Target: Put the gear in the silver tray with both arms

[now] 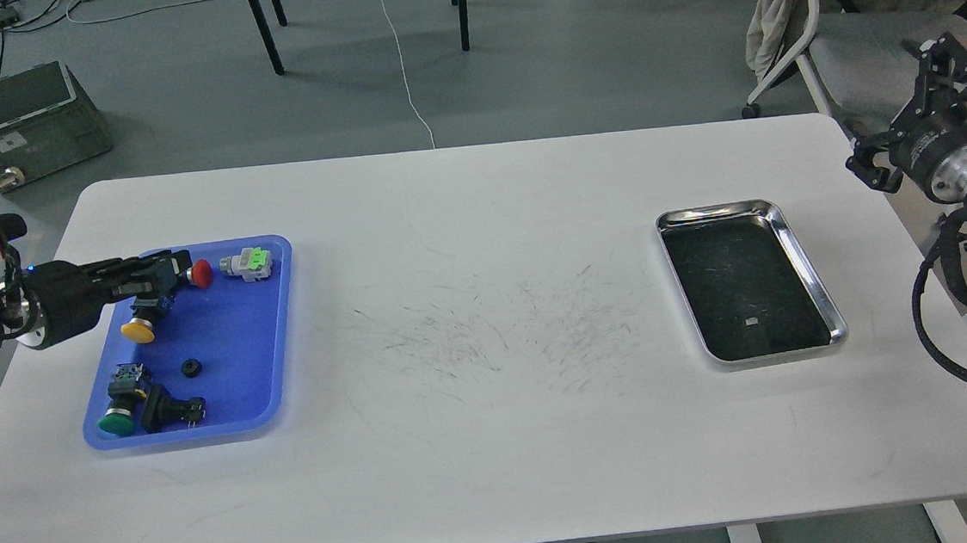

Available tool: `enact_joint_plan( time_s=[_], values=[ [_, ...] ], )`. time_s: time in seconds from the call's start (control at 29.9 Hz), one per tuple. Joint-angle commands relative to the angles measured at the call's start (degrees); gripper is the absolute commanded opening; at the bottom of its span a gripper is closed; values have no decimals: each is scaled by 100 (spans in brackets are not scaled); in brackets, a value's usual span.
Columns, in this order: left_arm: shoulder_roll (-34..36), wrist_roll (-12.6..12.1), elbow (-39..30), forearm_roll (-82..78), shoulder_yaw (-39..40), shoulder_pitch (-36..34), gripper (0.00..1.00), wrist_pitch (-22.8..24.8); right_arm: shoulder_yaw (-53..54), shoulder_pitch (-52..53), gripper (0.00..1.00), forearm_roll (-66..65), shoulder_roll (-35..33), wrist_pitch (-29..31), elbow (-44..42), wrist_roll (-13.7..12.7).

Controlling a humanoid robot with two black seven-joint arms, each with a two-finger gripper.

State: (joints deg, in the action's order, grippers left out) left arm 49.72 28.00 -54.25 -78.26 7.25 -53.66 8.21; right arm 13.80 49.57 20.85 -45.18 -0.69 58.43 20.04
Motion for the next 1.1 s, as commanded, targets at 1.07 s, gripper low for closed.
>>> enact_joint_plan(
  time_s=[1.07],
  values=[
    [-4972,0,2612,-2089,-1042,-812,6,93,0,97,100,-213,-237,-1,-42,-79]
  ],
)
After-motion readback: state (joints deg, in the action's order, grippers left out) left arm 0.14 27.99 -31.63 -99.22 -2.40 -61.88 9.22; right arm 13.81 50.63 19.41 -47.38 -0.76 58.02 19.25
